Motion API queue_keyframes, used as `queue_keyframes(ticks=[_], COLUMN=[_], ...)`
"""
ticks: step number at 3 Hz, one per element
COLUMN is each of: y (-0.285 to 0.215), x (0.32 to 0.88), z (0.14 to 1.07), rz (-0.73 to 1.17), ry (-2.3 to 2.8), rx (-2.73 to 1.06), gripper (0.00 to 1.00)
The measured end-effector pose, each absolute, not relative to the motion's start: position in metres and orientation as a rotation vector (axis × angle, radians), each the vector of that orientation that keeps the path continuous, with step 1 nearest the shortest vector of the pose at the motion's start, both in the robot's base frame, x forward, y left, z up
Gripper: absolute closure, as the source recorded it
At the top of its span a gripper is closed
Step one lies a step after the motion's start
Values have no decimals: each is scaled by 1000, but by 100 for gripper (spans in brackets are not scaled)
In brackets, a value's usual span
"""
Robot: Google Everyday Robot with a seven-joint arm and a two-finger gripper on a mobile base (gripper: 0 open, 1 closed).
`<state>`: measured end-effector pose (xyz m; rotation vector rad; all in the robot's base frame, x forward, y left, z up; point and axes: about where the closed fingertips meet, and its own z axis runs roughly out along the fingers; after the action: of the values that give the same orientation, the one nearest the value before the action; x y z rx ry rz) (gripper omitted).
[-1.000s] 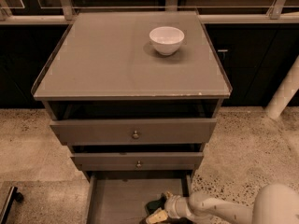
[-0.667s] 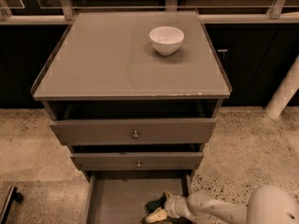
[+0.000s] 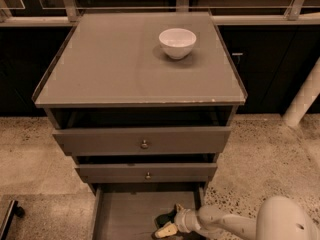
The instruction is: Pick sponge from bottom drawer and place on counter
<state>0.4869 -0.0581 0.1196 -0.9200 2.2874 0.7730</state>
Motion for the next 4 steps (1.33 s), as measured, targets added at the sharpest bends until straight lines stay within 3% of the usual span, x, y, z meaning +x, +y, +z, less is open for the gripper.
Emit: queue_keyframes(ticks=[1, 4], y=[-58, -58], x=[487, 487], z=[120, 120], rz=[773, 773], ry=[2287, 2287], rx=[-920, -920], gripper=[18, 87])
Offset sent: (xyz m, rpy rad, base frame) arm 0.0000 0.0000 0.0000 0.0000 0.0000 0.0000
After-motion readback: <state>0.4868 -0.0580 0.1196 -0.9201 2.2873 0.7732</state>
